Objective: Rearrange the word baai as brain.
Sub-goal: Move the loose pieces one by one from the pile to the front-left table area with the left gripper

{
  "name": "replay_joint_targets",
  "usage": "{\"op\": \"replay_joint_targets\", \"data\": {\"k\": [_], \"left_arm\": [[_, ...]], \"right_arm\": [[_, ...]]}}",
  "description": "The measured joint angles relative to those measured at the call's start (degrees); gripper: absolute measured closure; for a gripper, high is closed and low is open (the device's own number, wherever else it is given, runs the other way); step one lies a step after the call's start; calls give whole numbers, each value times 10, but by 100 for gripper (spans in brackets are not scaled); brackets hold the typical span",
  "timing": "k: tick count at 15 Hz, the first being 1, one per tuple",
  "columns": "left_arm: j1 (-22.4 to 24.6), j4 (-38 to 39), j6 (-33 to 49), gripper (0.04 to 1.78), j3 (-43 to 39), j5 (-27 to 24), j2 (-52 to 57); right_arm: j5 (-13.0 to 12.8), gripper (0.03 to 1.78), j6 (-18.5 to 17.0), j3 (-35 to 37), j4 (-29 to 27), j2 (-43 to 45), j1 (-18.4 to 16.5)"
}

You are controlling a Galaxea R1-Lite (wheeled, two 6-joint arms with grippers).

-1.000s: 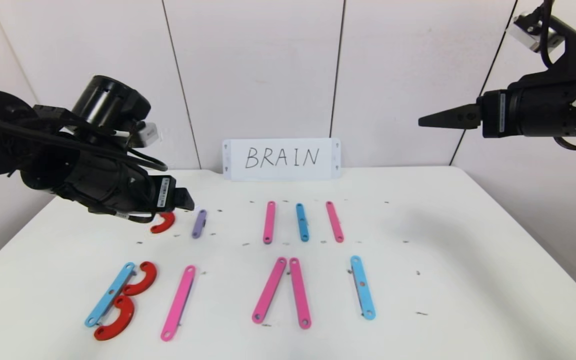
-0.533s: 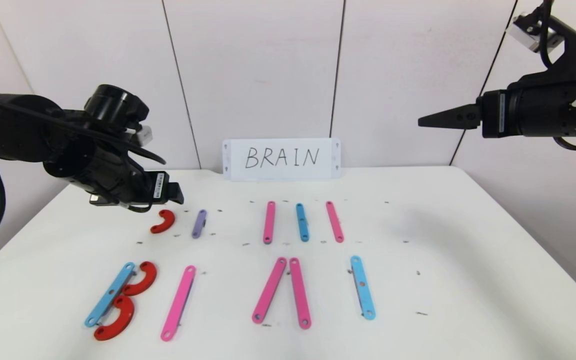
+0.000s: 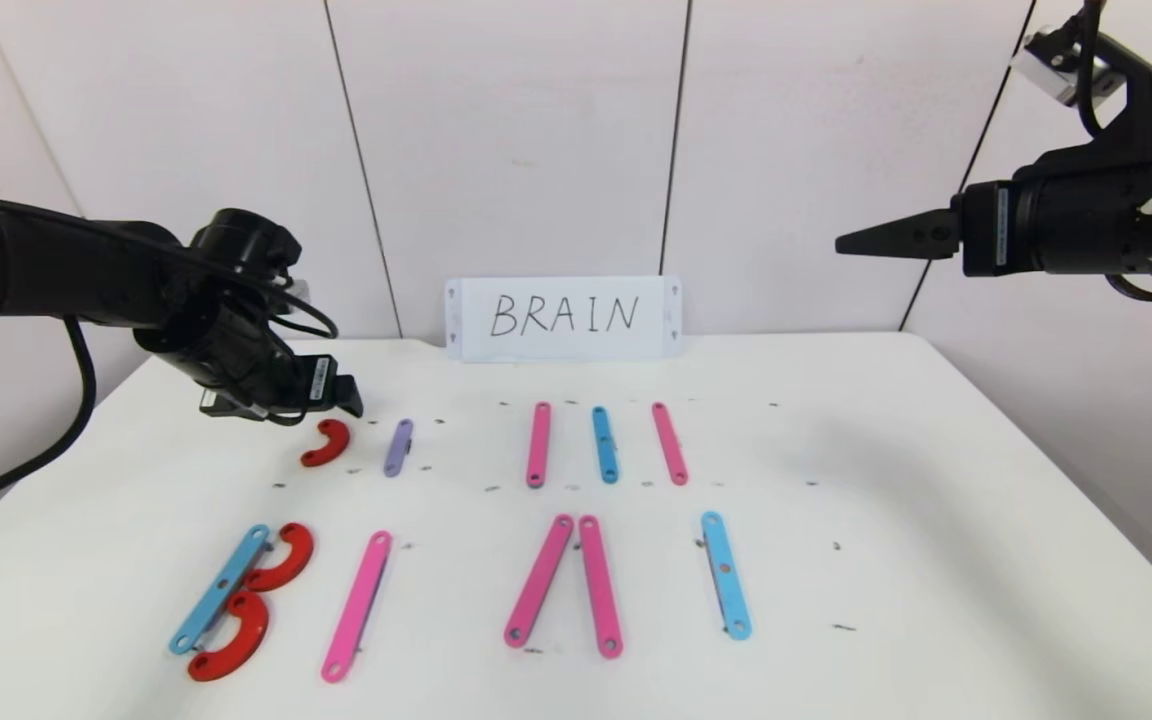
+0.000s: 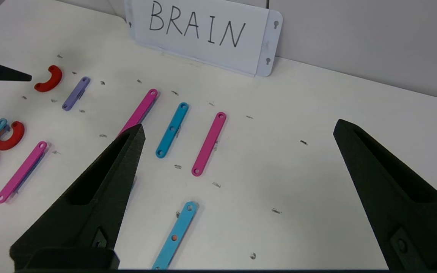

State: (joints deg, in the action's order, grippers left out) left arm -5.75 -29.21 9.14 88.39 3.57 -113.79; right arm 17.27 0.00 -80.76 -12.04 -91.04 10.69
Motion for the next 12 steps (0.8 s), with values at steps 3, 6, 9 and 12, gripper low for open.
{"op": "replay_joint_targets", "data": {"k": [3,6,9,12], "left_arm": [[8,-1,-3,9,19,0,-33],[12,1,-3,9,26,0,-60],[15,1,-3,9,35,0,-85],[22,1,-4,9,46,0,-106]], "right_arm": [[0,7,0,0,0,0,0],[0,7,0,0,0,0,0],[0,7,0,0,0,0,0],[-1,7,0,0,0,-1,0]]}}
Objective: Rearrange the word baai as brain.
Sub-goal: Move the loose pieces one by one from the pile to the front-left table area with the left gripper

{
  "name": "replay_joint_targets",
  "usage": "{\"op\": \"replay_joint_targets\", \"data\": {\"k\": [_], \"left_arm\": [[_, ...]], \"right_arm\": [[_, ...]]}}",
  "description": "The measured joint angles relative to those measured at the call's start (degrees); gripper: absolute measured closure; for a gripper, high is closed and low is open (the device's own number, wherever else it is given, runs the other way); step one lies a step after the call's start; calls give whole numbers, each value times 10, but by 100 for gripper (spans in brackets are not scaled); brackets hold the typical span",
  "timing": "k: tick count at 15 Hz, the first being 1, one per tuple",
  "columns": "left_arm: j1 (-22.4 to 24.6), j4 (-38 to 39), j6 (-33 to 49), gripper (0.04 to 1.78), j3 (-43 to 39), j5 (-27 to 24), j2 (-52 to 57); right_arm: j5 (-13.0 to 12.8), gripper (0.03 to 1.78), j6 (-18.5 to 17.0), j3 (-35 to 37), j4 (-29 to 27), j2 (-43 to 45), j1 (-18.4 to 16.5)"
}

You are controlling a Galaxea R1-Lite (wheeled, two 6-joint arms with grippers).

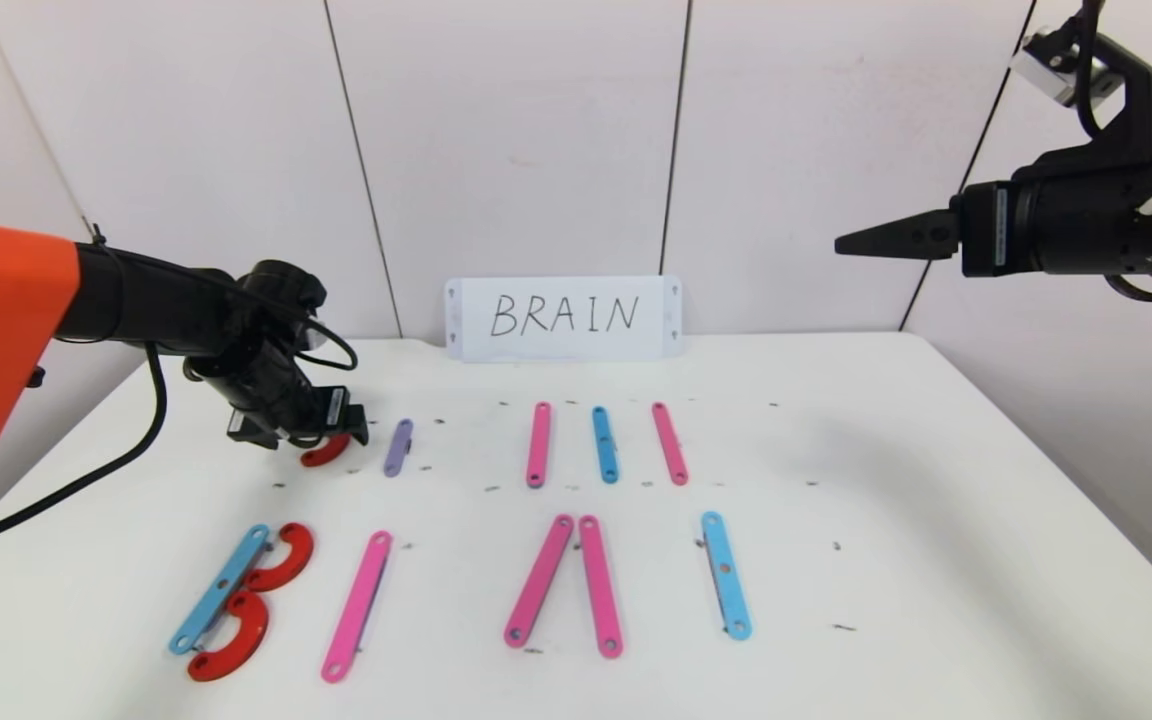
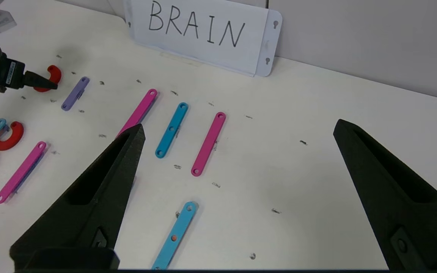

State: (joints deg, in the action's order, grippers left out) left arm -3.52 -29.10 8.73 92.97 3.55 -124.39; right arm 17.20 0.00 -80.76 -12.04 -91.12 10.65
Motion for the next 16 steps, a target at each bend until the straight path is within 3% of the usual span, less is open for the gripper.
{"op": "replay_joint_targets", "data": {"k": [7,9,12,16], "left_arm": [[5,1,-3,10,5,-5,-16],[5,1,-2,21,7,-6,-21],[5,2,-1,55,8,-6,-28],[5,4,-1,125,9,-7,-31]], "right_arm": [[0,7,0,0,0,-1,0],[0,7,0,0,0,-1,0],[0,7,0,0,0,-1,0],[0,7,0,0,0,-1,0]]}}
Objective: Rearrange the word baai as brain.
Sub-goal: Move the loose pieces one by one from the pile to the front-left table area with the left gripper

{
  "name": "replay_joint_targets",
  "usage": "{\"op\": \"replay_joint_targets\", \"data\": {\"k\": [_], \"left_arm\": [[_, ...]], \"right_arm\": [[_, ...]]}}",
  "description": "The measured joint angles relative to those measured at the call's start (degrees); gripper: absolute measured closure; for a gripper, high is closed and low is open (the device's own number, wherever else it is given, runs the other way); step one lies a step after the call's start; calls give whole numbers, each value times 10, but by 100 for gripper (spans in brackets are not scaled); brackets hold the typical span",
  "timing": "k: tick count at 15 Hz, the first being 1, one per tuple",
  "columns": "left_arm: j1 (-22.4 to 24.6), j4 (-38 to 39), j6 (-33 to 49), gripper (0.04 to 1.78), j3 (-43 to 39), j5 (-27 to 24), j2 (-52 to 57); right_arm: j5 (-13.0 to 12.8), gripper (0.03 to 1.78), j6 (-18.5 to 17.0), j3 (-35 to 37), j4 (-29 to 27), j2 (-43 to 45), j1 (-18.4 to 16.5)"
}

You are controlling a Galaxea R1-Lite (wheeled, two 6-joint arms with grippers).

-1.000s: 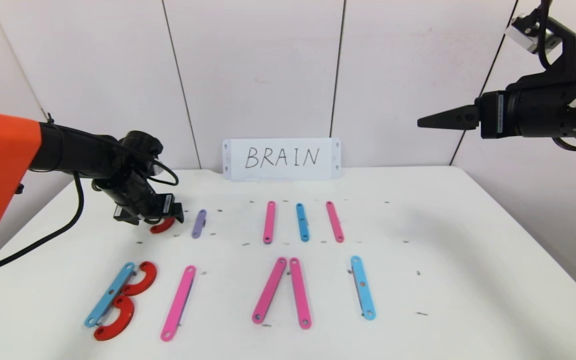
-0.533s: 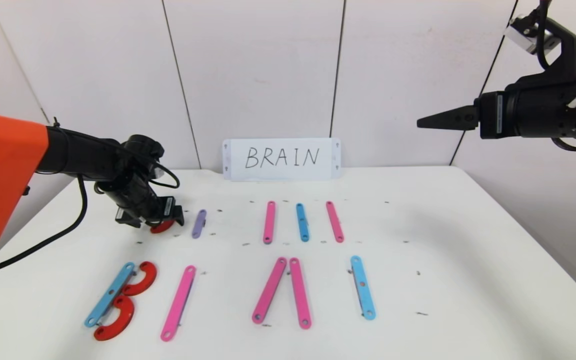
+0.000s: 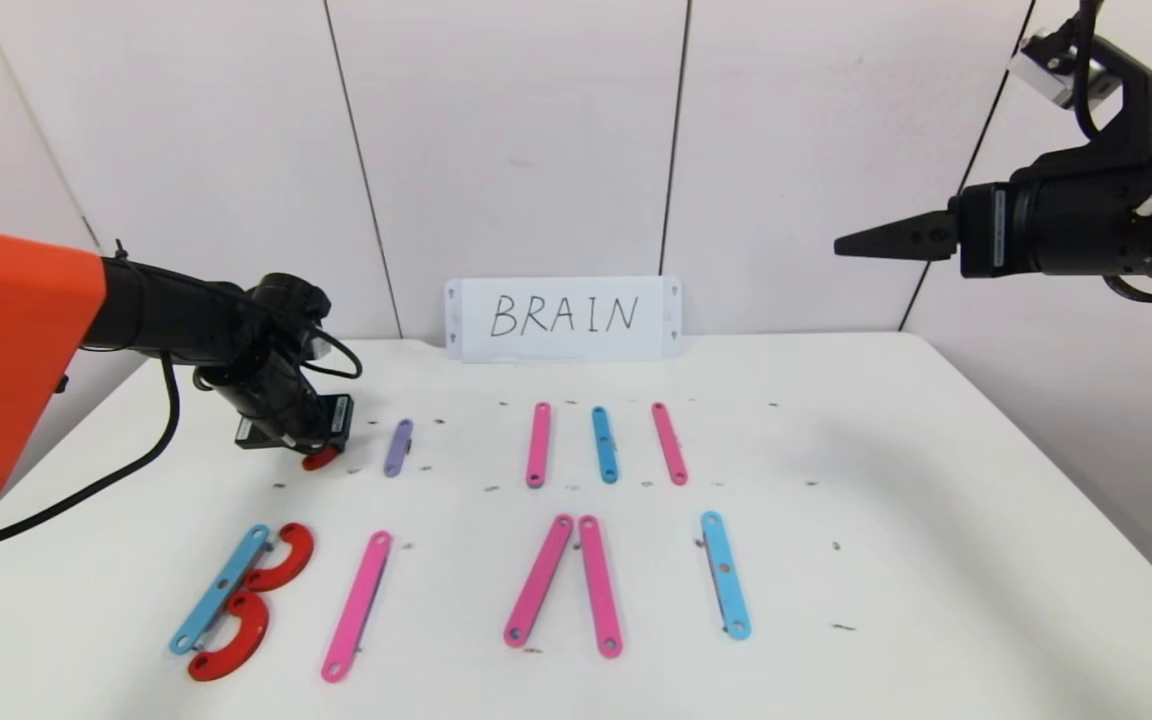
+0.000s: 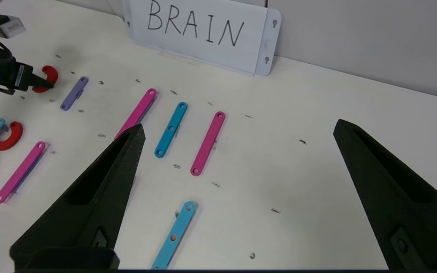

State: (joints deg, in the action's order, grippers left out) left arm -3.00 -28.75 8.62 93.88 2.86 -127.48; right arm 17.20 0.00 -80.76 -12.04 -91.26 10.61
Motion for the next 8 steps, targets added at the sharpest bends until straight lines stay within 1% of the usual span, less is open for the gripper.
{"op": "replay_joint_targets", "data": {"k": [1,2,3,8], "left_arm": [[0,0,0,139,0,0,-1],[0,0,0,148,0,0,-1],[0,0,0,151,0,0,-1],[0,-1,0,152,0,0,0]], "right_arm": [[0,7,0,0,0,0,0],[0,7,0,0,0,0,0],[0,7,0,0,0,0,0],[0,7,0,0,0,0,0]]}}
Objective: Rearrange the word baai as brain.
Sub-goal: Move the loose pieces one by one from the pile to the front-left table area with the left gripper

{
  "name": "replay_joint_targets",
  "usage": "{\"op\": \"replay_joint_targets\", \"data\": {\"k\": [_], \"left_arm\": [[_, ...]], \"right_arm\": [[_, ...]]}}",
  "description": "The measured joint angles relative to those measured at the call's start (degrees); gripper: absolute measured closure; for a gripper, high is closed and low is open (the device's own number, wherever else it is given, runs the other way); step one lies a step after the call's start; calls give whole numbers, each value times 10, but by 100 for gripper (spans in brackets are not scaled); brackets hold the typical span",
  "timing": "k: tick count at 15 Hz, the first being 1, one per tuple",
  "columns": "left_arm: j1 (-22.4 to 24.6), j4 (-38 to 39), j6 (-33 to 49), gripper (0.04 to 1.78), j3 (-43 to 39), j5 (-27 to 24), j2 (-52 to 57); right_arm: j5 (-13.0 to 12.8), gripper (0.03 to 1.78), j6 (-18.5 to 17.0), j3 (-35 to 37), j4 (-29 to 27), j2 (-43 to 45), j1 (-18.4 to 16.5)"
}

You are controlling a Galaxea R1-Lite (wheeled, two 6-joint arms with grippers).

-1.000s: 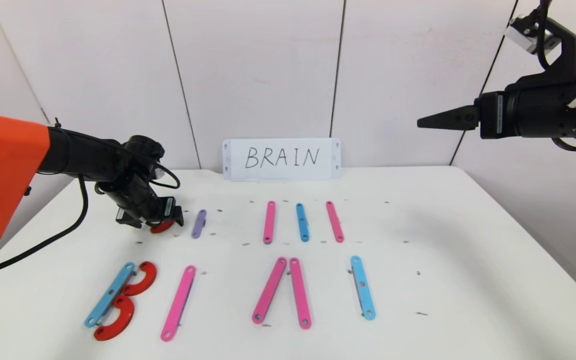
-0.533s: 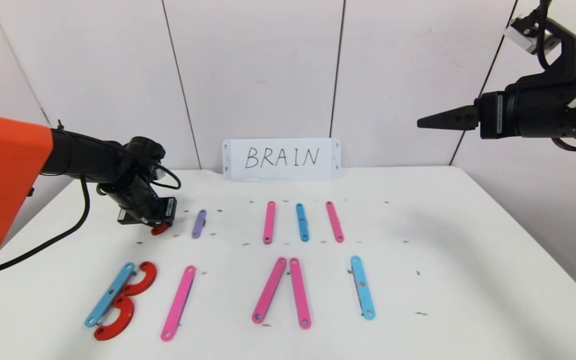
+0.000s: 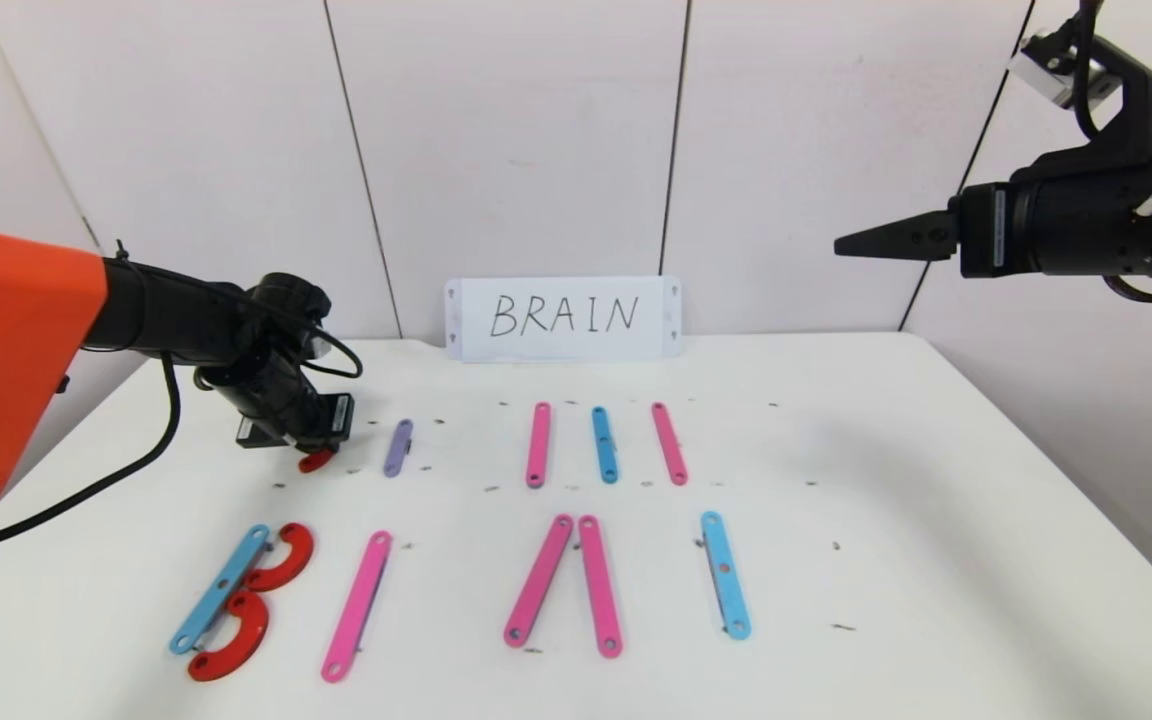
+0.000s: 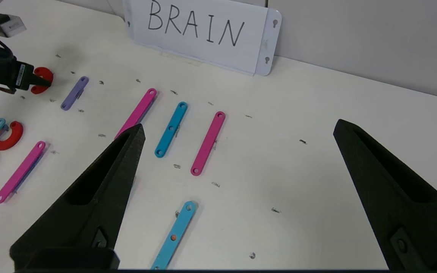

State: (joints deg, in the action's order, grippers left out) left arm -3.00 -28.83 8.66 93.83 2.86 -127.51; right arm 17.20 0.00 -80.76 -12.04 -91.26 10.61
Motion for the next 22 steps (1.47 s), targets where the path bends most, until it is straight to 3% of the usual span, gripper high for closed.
{"op": "replay_joint_targets", "data": {"k": [13,22], "left_arm": [[-23,-36,-5,152,-8,-3,92],[-130,-174,-76,152,-11,-42,168]], "right_arm": [[0,7,1,2,0,3,1],[1,7,0,2,0,9,1]]}}
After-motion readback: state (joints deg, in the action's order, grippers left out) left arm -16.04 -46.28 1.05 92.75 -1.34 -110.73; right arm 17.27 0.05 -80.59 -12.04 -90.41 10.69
